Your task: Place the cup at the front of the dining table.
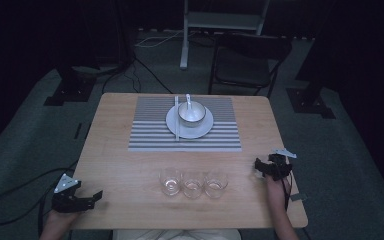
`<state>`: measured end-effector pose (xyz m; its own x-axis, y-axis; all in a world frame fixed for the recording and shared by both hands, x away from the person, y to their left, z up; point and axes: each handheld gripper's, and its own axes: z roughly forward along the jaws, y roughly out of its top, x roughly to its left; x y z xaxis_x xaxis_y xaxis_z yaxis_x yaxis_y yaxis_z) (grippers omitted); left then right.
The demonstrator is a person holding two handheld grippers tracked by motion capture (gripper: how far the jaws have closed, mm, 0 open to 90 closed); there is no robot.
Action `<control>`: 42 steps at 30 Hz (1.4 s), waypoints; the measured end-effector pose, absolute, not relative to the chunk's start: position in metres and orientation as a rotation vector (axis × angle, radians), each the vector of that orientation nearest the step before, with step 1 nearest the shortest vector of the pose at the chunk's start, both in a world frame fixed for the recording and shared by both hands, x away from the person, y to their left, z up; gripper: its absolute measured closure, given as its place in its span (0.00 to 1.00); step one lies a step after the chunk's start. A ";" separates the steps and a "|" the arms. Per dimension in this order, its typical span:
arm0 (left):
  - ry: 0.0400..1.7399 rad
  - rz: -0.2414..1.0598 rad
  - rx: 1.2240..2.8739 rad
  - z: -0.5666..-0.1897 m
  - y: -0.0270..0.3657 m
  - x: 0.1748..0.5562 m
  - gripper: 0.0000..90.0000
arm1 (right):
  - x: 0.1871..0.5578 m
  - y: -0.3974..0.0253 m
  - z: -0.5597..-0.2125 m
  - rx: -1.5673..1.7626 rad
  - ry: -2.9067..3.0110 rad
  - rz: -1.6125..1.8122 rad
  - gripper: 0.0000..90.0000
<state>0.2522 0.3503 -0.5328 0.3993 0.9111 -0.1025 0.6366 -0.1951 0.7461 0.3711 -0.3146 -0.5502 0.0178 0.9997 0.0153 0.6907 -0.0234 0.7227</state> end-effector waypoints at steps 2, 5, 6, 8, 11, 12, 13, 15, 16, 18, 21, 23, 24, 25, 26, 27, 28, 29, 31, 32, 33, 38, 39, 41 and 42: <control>1.308 0.482 1.934 -0.531 0.348 0.253 0.03 | 0.371 -0.315 -0.550 1.769 1.726 0.754 0.15; 1.295 0.476 1.932 -0.529 0.346 0.254 0.03 | 0.371 -0.315 -0.550 1.769 1.726 0.754 0.15; 1.281 0.461 1.937 -0.528 0.346 0.255 0.03 | 0.371 -0.315 -0.550 1.769 1.726 0.754 0.15; 1.276 0.467 1.932 -0.526 0.344 0.255 0.03 | 0.371 -0.315 -0.550 1.769 1.726 0.754 0.15; 1.243 0.443 1.932 -0.523 0.341 0.256 0.03 | 0.371 -0.315 -0.550 1.769 1.726 0.754 0.15; 1.230 0.443 1.931 -0.521 0.340 0.257 0.03 | 0.371 -0.315 -0.550 1.769 1.727 0.754 0.15; 1.227 0.444 1.928 -0.519 0.339 0.258 0.03 | 0.371 -0.315 -0.550 1.769 1.727 0.755 0.15; 1.212 0.437 1.924 -0.515 0.337 0.260 0.03 | 0.371 -0.315 -0.550 1.771 1.726 0.759 0.15; 1.205 0.434 1.929 -0.514 0.336 0.261 0.03 | 0.371 -0.315 -0.550 1.773 1.725 0.762 0.15; 1.195 0.432 1.936 -0.512 0.333 0.262 0.03 | 0.371 -0.315 -0.550 1.774 1.724 0.763 0.15; 1.153 0.449 1.957 -0.503 0.322 0.267 0.03 | 0.371 -0.315 -0.550 1.774 1.724 0.765 0.15; 1.122 0.449 1.967 -0.498 0.317 0.269 0.03 | 0.371 -0.315 -0.550 1.774 1.724 0.766 0.15; 1.102 0.445 1.971 -0.496 0.314 0.271 0.03 | 0.371 -0.315 -0.550 1.774 1.723 0.767 0.15; 1.083 0.438 1.972 -0.493 0.311 0.272 0.03 | 0.371 -0.315 -0.550 1.774 1.724 0.767 0.15; 1.075 0.448 1.969 -0.492 0.308 0.273 0.03 | 0.371 -0.315 -0.550 1.773 1.724 0.768 0.15; 1.059 0.440 1.976 -0.490 0.306 0.275 0.03 | 0.371 -0.315 -0.550 1.773 1.725 0.768 0.15; 1.051 0.440 1.980 -0.489 0.303 0.276 0.03 | 0.371 -0.315 -0.550 1.773 1.725 0.768 0.15; 1.041 0.441 1.988 -0.488 0.300 0.277 0.03 | 0.371 -0.315 -0.550 1.772 1.725 0.768 0.15; 1.021 0.437 1.997 -0.486 0.294 0.281 0.03 | 0.371 -0.315 -0.550 1.769 1.727 0.766 0.15; 1.012 0.433 1.997 -0.484 0.291 0.282 0.03 | 0.371 -0.315 -0.550 1.767 1.728 0.765 0.15; 0.994 0.423 1.996 -0.482 0.289 0.284 0.03 | 0.371 -0.315 -0.550 1.766 1.729 0.764 0.15; 0.931 0.417 2.001 -0.471 0.272 0.293 0.03 | 0.371 -0.315 -0.550 1.766 1.730 0.766 0.15; 0.918 0.423 2.004 -0.468 0.268 0.295 0.03 | 0.371 -0.315 -0.550 1.766 1.730 0.766 0.15; 0.884 0.425 2.014 -0.463 0.260 0.298 0.03 | 0.371 -0.315 -0.550 1.765 1.732 0.765 0.15; 0.872 0.436 2.020 -0.460 0.257 0.300 0.03 | 0.371 -0.315 -0.550 1.765 1.732 0.764 0.15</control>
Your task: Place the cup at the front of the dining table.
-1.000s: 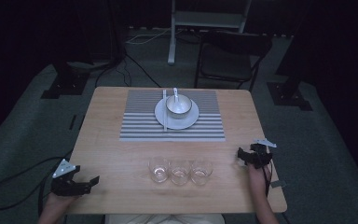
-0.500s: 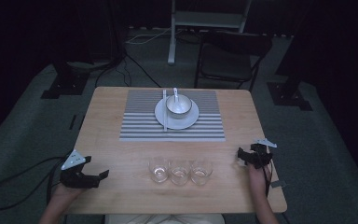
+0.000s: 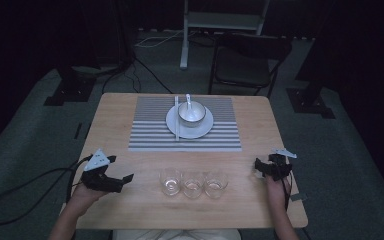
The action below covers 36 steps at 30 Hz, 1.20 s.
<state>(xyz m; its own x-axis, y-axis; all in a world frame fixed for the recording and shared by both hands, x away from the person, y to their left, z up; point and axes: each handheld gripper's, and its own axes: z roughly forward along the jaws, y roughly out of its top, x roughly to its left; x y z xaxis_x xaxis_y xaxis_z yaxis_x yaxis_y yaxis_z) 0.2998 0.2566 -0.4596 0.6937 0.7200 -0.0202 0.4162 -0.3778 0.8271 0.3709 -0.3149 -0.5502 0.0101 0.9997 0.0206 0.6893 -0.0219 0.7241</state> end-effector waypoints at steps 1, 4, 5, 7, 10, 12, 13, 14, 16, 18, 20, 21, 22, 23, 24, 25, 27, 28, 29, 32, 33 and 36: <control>0.853 0.429 2.024 -0.457 0.253 0.302 0.03 | 0.371 -0.315 -0.550 1.764 1.733 0.764 0.15; 0.811 0.427 2.031 -0.448 0.242 0.307 0.03 | 0.371 -0.315 -0.550 1.764 1.733 0.764 0.15; 0.801 0.425 2.026 -0.444 0.238 0.309 0.03 | 0.371 -0.315 -0.550 1.764 1.733 0.765 0.15; 0.764 0.423 2.036 -0.438 0.230 0.312 0.03 | 0.371 -0.315 -0.550 1.764 1.734 0.769 0.15; 0.718 0.429 2.051 -0.431 0.216 0.316 0.03 | 0.371 -0.315 -0.550 1.764 1.734 0.772 0.15; 0.689 0.420 2.063 -0.426 0.208 0.319 0.03 | 0.371 -0.315 -0.550 1.764 1.735 0.772 0.15; 0.678 0.427 2.064 -0.424 0.204 0.320 0.03 | 0.371 -0.315 -0.550 1.764 1.735 0.773 0.15; 0.664 0.424 2.070 -0.422 0.200 0.321 0.03 | 0.371 -0.315 -0.550 1.764 1.736 0.773 0.15; 0.639 0.424 2.071 -0.417 0.193 0.323 0.03 | 0.371 -0.315 -0.550 1.763 1.736 0.772 0.15; 0.613 0.421 2.075 -0.413 0.186 0.324 0.03 | 0.371 -0.315 -0.550 1.762 1.737 0.772 0.15; 0.575 0.417 2.081 -0.408 0.179 0.326 0.03 | 0.371 -0.315 -0.550 1.762 1.737 0.773 0.15; 0.562 0.416 2.074 -0.407 0.176 0.327 0.03 | 0.371 -0.315 -0.550 1.762 1.737 0.773 0.15; 0.554 0.414 2.076 -0.406 0.172 0.327 0.03 | 0.371 -0.315 -0.550 1.763 1.737 0.773 0.15; 0.541 0.411 2.085 -0.405 0.169 0.329 0.03 | 0.371 -0.315 -0.550 1.762 1.737 0.773 0.15; 0.533 0.415 2.087 -0.404 0.165 0.329 0.03 | 0.371 -0.315 -0.550 1.762 1.737 0.773 0.15; 0.525 0.395 2.088 -0.403 0.161 0.331 0.03 | 0.371 -0.315 -0.550 1.762 1.737 0.773 0.15; 0.501 0.385 2.095 -0.402 0.154 0.332 0.03 | 0.371 -0.315 -0.550 1.762 1.738 0.773 0.15; 0.482 0.371 2.103 -0.401 0.150 0.333 0.03 | 0.371 -0.315 -0.550 1.762 1.738 0.773 0.15; 0.474 0.370 2.106 -0.401 0.146 0.334 0.03 | 0.371 -0.315 -0.550 1.762 1.738 0.773 0.15; 0.441 0.359 2.126 -0.399 0.135 0.336 0.03 | 0.371 -0.315 -0.550 1.762 1.738 0.775 0.15; 0.429 0.350 2.131 -0.398 0.131 0.337 0.03 | 0.371 -0.315 -0.550 1.762 1.738 0.775 0.15; 0.396 0.334 2.145 -0.396 0.122 0.339 0.03 | 0.371 -0.315 -0.550 1.762 1.738 0.778 0.15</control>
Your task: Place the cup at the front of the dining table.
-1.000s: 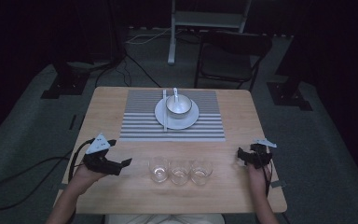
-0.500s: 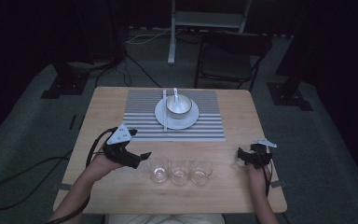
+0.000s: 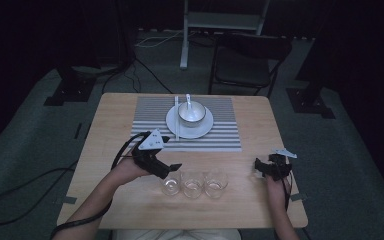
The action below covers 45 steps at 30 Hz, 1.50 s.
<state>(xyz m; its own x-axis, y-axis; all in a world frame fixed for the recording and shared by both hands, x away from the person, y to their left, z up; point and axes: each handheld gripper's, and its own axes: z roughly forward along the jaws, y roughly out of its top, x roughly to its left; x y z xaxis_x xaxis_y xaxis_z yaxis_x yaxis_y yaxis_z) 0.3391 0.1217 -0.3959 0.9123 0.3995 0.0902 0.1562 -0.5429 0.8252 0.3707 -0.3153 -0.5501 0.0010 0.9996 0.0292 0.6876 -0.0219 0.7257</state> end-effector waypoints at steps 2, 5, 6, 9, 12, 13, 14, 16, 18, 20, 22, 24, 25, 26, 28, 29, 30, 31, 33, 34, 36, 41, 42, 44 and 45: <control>0.380 0.336 2.157 -0.394 0.115 0.340 0.03 | 0.371 -0.315 -0.550 1.761 1.739 0.779 0.15; 0.343 0.324 2.183 -0.392 0.105 0.341 0.03 | 0.371 -0.316 -0.550 1.761 1.739 0.782 0.15; 0.343 0.324 2.183 -0.392 0.105 0.341 0.03 | 0.371 -0.316 -0.550 1.761 1.739 0.782 0.15; 0.298 0.302 2.243 -0.391 0.090 0.344 0.03 | 0.371 -0.316 -0.550 1.761 1.740 0.782 0.15; 0.264 0.279 2.294 -0.394 0.076 0.346 0.03 | 0.371 -0.316 -0.550 1.762 1.740 0.783 0.15; 0.253 0.274 2.305 -0.395 0.072 0.347 0.03 | 0.371 -0.316 -0.550 1.760 1.740 0.784 0.15; 0.252 0.275 2.311 -0.395 0.069 0.348 0.03 | 0.371 -0.316 -0.550 1.760 1.741 0.786 0.15; 0.243 0.259 2.320 -0.395 0.062 0.349 0.03 | 0.371 -0.316 -0.550 1.761 1.740 0.787 0.15; 0.225 0.232 2.348 -0.395 0.054 0.350 0.03 | 0.371 -0.316 -0.550 1.760 1.741 0.785 0.15; 0.198 0.237 2.373 -0.396 0.045 0.348 0.03 | 0.371 -0.316 -0.550 1.761 1.741 0.788 0.15; 0.175 0.227 2.392 -0.397 0.035 0.346 0.03 | 0.371 -0.316 -0.550 1.761 1.739 0.789 0.15; 0.163 0.214 2.397 -0.400 0.026 0.345 0.03 | 0.371 -0.316 -0.550 1.761 1.739 0.789 0.15; 0.151 0.191 2.406 -0.402 0.021 0.345 0.03 | 0.371 -0.316 -0.550 1.761 1.740 0.788 0.15; 0.147 0.189 2.416 -0.403 0.017 0.345 0.03 | 0.371 -0.316 -0.550 1.759 1.740 0.788 0.15; 0.117 0.164 2.449 -0.408 0.008 0.343 0.03 | 0.371 -0.316 -0.550 1.759 1.742 0.789 0.15; 0.117 0.169 2.457 -0.411 0.003 0.341 0.03 | 0.371 -0.316 -0.550 1.760 1.742 0.792 0.15; 0.111 0.144 2.471 -0.414 -0.001 0.341 0.03 | 0.371 -0.316 -0.550 1.761 1.741 0.795 0.15; 0.102 0.147 2.490 -0.417 -0.006 0.339 0.03 | 0.371 -0.317 -0.550 1.763 1.740 0.797 0.15; 0.077 0.132 2.535 -0.424 -0.014 0.338 0.03 | 0.371 -0.317 -0.550 1.762 1.742 0.800 0.15; 0.084 0.144 2.545 -0.428 -0.018 0.338 0.03 | 0.371 -0.317 -0.550 1.763 1.742 0.801 0.15; 0.071 0.138 2.571 -0.436 -0.025 0.338 0.03 | 0.371 -0.317 -0.550 1.763 1.743 0.804 0.15; 0.053 0.126 2.604 -0.443 -0.033 0.339 0.03 | 0.371 -0.317 -0.550 1.764 1.744 0.809 0.15; 0.036 0.125 2.631 -0.447 -0.038 0.338 0.03 | 0.371 -0.317 -0.550 1.763 1.744 0.808 0.15; 0.025 0.136 2.649 -0.451 -0.041 0.336 0.03 | 0.371 -0.317 -0.550 1.764 1.744 0.810 0.15; 0.020 0.120 2.664 -0.453 -0.042 0.336 0.03 | 0.371 -0.317 -0.550 1.764 1.744 0.811 0.15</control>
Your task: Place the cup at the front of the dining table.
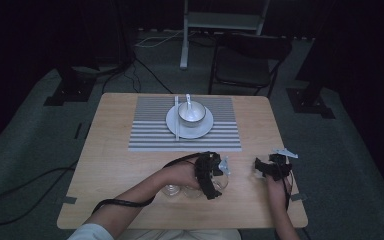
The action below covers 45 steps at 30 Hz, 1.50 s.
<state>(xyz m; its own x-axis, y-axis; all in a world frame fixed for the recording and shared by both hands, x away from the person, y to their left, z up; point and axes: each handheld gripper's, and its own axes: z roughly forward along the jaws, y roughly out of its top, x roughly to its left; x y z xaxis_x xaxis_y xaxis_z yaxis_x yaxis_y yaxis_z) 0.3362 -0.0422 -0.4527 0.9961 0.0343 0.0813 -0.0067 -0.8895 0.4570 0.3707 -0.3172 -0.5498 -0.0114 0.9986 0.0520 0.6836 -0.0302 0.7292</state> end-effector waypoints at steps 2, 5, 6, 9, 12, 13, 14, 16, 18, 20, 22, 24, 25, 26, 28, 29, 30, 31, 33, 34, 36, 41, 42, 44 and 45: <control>0.013 0.130 2.670 -0.454 -0.043 0.335 0.03 | 0.371 -0.317 -0.550 1.764 1.745 0.811 0.15; -0.002 0.151 2.699 -0.457 -0.045 0.334 0.05 | 0.371 -0.317 -0.550 1.764 1.746 0.814 0.15; 0.005 0.134 2.697 -0.457 -0.046 0.336 0.06 | 0.371 -0.317 -0.550 1.763 1.747 0.816 0.15; 0.016 0.149 2.693 -0.458 -0.047 0.337 0.08 | 0.371 -0.318 -0.550 1.767 1.746 0.819 0.15; -0.002 0.162 2.700 -0.459 -0.050 0.336 0.11 | 0.370 -0.318 -0.550 1.768 1.745 0.820 0.15; -0.003 0.180 2.703 -0.459 -0.051 0.336 0.12 | 0.370 -0.318 -0.550 1.768 1.745 0.820 0.15; -0.003 0.180 2.703 -0.459 -0.051 0.336 0.12 | 0.370 -0.318 -0.550 1.768 1.745 0.821 0.15; -0.003 0.203 2.717 -0.461 -0.055 0.336 0.15 | 0.370 -0.318 -0.550 1.769 1.745 0.822 0.15; -0.002 0.201 2.735 -0.463 -0.057 0.337 0.16 | 0.370 -0.318 -0.550 1.769 1.745 0.822 0.15; -0.004 0.196 2.737 -0.465 -0.057 0.337 0.18 | 0.370 -0.318 -0.550 1.769 1.744 0.824 0.15; -0.011 0.187 2.705 -0.465 -0.056 0.337 0.18 | 0.370 -0.318 -0.550 1.771 1.743 0.827 0.15; 0.001 0.157 2.679 -0.463 -0.056 0.338 0.20 | 0.370 -0.318 -0.550 1.771 1.742 0.830 0.15; -0.008 0.162 2.680 -0.463 -0.056 0.337 0.20 | 0.371 -0.318 -0.550 1.771 1.742 0.831 0.15; -0.010 0.164 2.683 -0.463 -0.057 0.337 0.20 | 0.371 -0.318 -0.550 1.771 1.743 0.831 0.15; -0.026 0.172 2.688 -0.463 -0.058 0.337 0.20 | 0.371 -0.318 -0.550 1.771 1.743 0.829 0.15; -0.032 0.173 2.691 -0.462 -0.058 0.337 0.20 | 0.371 -0.318 -0.550 1.772 1.743 0.828 0.15; -0.036 0.182 2.688 -0.462 -0.058 0.336 0.20 | 0.371 -0.318 -0.550 1.772 1.743 0.829 0.15; -0.029 0.196 2.679 -0.463 -0.058 0.336 0.20 | 0.371 -0.318 -0.549 1.771 1.744 0.830 0.15; -0.032 0.199 2.678 -0.463 -0.058 0.336 0.20 | 0.371 -0.318 -0.549 1.771 1.744 0.830 0.15; -0.038 0.196 2.684 -0.462 -0.057 0.337 0.20 | 0.371 -0.318 -0.550 1.771 1.744 0.831 0.15; -0.040 0.212 2.677 -0.462 -0.057 0.336 0.20 | 0.371 -0.318 -0.550 1.771 1.744 0.831 0.15; -0.038 0.218 2.645 -0.460 -0.057 0.337 0.20 | 0.371 -0.318 -0.550 1.771 1.744 0.834 0.15; -0.036 0.221 2.632 -0.460 -0.057 0.337 0.20 | 0.371 -0.318 -0.550 1.771 1.743 0.834 0.15; -0.045 0.224 2.638 -0.459 -0.057 0.337 0.20 | 0.371 -0.318 -0.550 1.771 1.744 0.834 0.15; -0.037 0.229 2.631 -0.458 -0.058 0.337 0.20 | 0.371 -0.318 -0.550 1.771 1.744 0.835 0.15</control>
<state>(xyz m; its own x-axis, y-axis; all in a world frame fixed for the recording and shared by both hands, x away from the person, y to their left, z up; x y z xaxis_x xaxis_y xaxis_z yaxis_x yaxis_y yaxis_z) 0.3368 -0.0584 -0.4584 0.9856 0.0151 0.1686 -0.0679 -0.8771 0.4754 0.3706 -0.3185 -0.5495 -0.0156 0.9973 0.0713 0.6810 -0.0416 0.7311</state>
